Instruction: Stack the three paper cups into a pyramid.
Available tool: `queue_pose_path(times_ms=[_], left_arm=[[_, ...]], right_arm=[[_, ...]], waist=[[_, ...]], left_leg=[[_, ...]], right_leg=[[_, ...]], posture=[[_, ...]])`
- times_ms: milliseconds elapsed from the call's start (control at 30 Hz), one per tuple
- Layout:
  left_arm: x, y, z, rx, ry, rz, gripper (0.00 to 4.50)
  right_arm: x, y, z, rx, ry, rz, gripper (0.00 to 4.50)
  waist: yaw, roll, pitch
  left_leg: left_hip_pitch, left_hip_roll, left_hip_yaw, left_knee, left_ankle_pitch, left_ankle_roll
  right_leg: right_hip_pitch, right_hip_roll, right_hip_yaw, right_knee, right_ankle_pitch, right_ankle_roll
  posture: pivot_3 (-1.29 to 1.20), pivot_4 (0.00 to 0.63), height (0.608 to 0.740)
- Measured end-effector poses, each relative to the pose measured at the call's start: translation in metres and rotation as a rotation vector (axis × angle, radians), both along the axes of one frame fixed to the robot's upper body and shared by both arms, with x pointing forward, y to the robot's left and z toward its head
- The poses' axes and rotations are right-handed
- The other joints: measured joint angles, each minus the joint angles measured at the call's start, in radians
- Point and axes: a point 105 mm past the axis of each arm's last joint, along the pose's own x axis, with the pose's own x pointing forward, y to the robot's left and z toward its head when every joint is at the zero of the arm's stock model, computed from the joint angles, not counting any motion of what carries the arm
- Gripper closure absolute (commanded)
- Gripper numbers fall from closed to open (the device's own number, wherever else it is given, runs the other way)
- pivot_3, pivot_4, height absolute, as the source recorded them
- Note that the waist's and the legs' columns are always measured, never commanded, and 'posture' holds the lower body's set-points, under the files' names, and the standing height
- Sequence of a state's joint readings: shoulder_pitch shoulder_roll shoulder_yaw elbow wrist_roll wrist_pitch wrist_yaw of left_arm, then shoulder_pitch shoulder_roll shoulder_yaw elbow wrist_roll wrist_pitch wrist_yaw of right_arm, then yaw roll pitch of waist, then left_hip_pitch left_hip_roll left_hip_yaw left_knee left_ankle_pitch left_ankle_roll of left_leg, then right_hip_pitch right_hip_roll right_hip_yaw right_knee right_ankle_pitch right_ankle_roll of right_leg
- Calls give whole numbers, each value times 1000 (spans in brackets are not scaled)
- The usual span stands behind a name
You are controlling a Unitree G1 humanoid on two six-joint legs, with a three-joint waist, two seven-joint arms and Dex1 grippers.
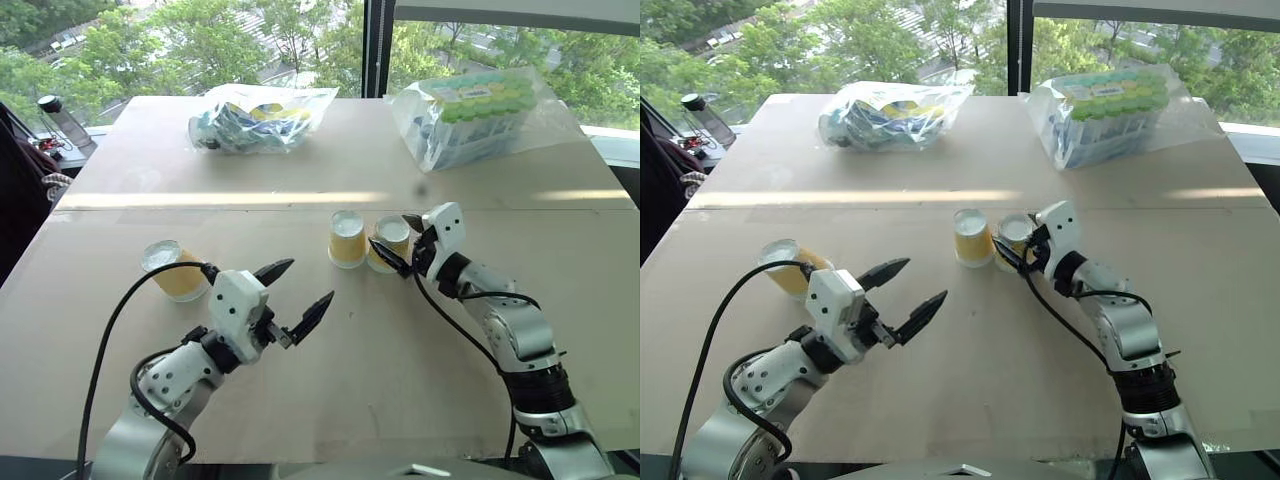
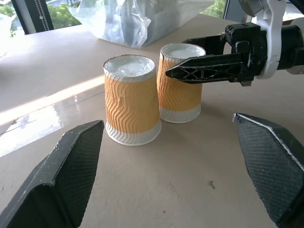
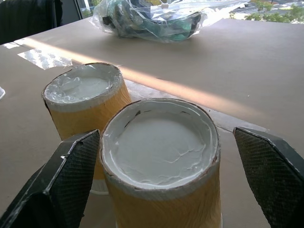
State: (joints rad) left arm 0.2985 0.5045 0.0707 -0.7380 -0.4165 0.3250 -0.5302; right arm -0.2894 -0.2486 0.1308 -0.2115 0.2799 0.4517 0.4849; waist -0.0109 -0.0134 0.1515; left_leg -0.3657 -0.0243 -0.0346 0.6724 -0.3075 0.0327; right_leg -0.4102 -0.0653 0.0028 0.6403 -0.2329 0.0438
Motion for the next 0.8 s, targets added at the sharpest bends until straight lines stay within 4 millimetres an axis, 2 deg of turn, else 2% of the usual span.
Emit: queue_pose_path(times_ms=[167,233,333,433,500,600,667,800], left_arm=[[-16,0,-13,15,27,-22,0],[-20,-2,-15,2,17,-18,0],[-17,11,-14,-67,-34,156,0],[-14,33,-20,-69,-48,334,0],[-13,49,-22,-59,-66,465,0],[-12,81,-23,-45,-101,698,0],[-11,94,-21,-33,-129,782,0],[-5,116,-22,-5,-167,896,0]], right_arm=[[-28,-36,-6,-60,23,39,70],[-37,-41,-7,-84,31,62,70],[-61,-59,-25,-179,103,130,70],[-79,-65,-29,-185,142,213,70],[-92,-64,-23,-153,125,297,70],[-105,-55,9,19,-6,405,70],[-109,-48,26,110,-83,461,70],[-111,-42,39,136,-147,507,70]], waist=[[1,0,0],[0,0,0],[6,-1,0],[8,-1,1],[10,-2,1],[10,-6,3],[12,-7,3],[24,-8,2]], left_leg=[[-1,0,0,-1,-2,3],[-1,0,0,-2,-2,4],[-1,0,0,-2,-3,4],[0,0,0,-2,-2,5],[0,1,0,-1,-2,5],[3,3,-1,0,-2,5],[4,3,-1,0,-2,5],[4,2,-1,1,-2,5]], right_leg=[[0,-1,0,-4,0,0],[0,-2,0,-4,0,0],[1,-2,-1,-4,0,0],[1,-2,-2,-5,0,0],[3,0,-2,-5,0,0],[5,2,-5,-5,0,1],[7,3,-6,-4,0,1],[7,5,-7,-4,0,0]], posture=[[0,150,740],[0,150,740],[0,150,740],[0,150,740],[0,150,740],[0,150,740],[0,150,740],[0,150,740]])
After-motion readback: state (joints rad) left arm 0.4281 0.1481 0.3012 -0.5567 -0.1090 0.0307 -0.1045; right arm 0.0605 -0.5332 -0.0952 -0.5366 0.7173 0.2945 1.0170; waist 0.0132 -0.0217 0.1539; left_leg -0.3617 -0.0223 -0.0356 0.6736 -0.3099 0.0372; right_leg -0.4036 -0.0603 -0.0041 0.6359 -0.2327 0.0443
